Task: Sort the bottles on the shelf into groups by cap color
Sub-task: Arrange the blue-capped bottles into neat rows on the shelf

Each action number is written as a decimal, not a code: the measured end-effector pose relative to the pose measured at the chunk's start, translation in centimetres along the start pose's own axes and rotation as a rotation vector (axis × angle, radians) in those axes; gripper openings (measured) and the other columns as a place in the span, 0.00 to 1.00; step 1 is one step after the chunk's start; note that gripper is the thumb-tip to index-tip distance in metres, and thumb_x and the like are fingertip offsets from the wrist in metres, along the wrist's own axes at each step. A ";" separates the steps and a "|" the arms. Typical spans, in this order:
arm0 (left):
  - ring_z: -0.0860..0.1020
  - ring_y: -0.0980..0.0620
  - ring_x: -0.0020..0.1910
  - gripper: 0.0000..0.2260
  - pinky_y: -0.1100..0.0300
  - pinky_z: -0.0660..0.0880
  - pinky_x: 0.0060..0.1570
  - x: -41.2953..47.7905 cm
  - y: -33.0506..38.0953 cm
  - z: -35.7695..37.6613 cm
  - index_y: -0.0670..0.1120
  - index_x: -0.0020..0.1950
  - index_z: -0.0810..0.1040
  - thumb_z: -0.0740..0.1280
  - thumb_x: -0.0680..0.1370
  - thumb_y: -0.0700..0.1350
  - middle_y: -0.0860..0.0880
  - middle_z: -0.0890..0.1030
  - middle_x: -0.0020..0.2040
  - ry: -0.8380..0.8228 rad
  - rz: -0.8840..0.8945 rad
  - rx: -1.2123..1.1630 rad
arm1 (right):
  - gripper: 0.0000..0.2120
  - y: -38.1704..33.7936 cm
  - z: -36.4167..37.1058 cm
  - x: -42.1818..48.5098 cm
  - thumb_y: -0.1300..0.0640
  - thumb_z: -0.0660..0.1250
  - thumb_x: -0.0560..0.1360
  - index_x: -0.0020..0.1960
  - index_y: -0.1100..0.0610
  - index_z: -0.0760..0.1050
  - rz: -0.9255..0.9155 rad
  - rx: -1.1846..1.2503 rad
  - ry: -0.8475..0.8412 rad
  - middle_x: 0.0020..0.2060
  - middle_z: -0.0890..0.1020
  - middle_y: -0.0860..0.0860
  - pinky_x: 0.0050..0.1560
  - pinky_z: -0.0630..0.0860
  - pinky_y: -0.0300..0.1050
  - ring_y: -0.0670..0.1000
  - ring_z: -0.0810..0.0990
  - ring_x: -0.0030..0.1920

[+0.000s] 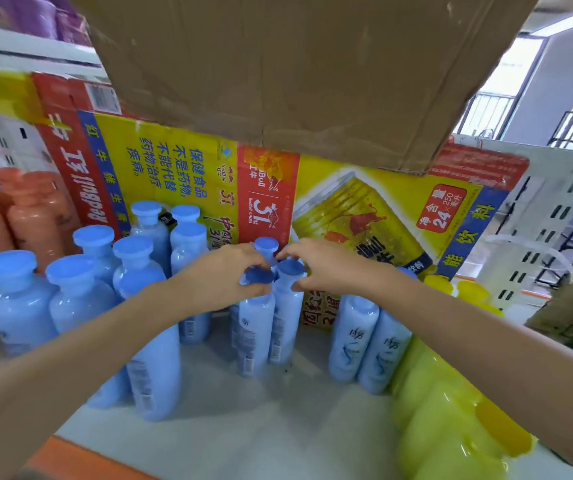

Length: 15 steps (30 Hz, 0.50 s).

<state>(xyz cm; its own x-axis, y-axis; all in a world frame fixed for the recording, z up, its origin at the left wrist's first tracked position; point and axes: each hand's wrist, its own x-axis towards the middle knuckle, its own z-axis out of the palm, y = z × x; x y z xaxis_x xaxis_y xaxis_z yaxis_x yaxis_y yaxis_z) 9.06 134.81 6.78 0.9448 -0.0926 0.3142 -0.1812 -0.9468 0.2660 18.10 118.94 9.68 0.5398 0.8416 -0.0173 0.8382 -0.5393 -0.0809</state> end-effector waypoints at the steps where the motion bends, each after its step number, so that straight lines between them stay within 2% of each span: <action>1: 0.74 0.53 0.53 0.14 0.68 0.64 0.45 0.0 0.0 0.2 0.45 0.58 0.77 0.69 0.74 0.47 0.49 0.77 0.56 -0.013 -0.003 0.008 | 0.26 -0.1 0.1 0.3 0.54 0.68 0.74 0.70 0.54 0.65 0.000 -0.021 -0.003 0.65 0.71 0.52 0.45 0.63 0.40 0.51 0.72 0.58; 3: 0.74 0.50 0.58 0.17 0.62 0.66 0.53 0.1 -0.2 0.6 0.46 0.61 0.75 0.69 0.73 0.49 0.48 0.76 0.59 -0.049 -0.026 0.024 | 0.25 -0.1 0.3 0.8 0.55 0.68 0.74 0.69 0.53 0.66 0.004 -0.046 -0.017 0.64 0.72 0.53 0.45 0.63 0.41 0.53 0.73 0.58; 5: 0.73 0.49 0.60 0.19 0.58 0.67 0.57 0.3 -0.4 0.9 0.46 0.63 0.73 0.68 0.74 0.49 0.47 0.75 0.61 -0.070 -0.047 0.036 | 0.23 0.1 0.7 1.3 0.55 0.69 0.73 0.66 0.53 0.69 0.004 -0.027 -0.007 0.62 0.74 0.53 0.44 0.64 0.42 0.53 0.74 0.58; 7: 0.73 0.49 0.59 0.18 0.60 0.67 0.55 0.4 -0.3 1.0 0.46 0.62 0.73 0.68 0.74 0.49 0.48 0.75 0.60 -0.062 -0.057 0.040 | 0.20 0.1 0.7 1.4 0.55 0.70 0.72 0.63 0.54 0.72 0.004 0.006 0.016 0.59 0.76 0.53 0.44 0.64 0.41 0.52 0.75 0.54; 10: 0.74 0.51 0.53 0.15 0.66 0.60 0.43 0.6 0.0 0.8 0.46 0.59 0.75 0.69 0.73 0.47 0.48 0.76 0.56 -0.038 -0.061 0.006 | 0.19 -0.1 0.4 1.1 0.56 0.71 0.71 0.60 0.55 0.73 0.006 0.039 0.029 0.56 0.77 0.52 0.40 0.64 0.41 0.49 0.71 0.46; 12: 0.74 0.52 0.47 0.14 0.67 0.60 0.39 0.8 0.2 0.7 0.44 0.56 0.78 0.71 0.71 0.44 0.46 0.79 0.52 -0.020 -0.073 -0.038 | 0.18 -0.2 0.2 0.8 0.55 0.72 0.70 0.58 0.55 0.74 0.010 0.047 0.021 0.52 0.76 0.52 0.35 0.65 0.42 0.50 0.72 0.45; 15: 0.75 0.52 0.47 0.15 0.67 0.62 0.40 0.8 0.2 0.6 0.43 0.54 0.79 0.73 0.69 0.44 0.47 0.80 0.51 -0.007 -0.098 -0.063 | 0.19 -0.3 -0.2 0.2 0.53 0.74 0.68 0.56 0.54 0.74 0.019 0.035 -0.002 0.47 0.74 0.50 0.38 0.68 0.44 0.53 0.75 0.48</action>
<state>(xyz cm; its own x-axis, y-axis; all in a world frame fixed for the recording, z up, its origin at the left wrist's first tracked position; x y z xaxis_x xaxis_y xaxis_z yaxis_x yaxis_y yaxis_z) 9.99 134.35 6.51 0.9606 -0.0032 0.2780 -0.1050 -0.9301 0.3521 17.91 119.26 9.85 0.5551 0.8315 -0.0213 0.8248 -0.5536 -0.1151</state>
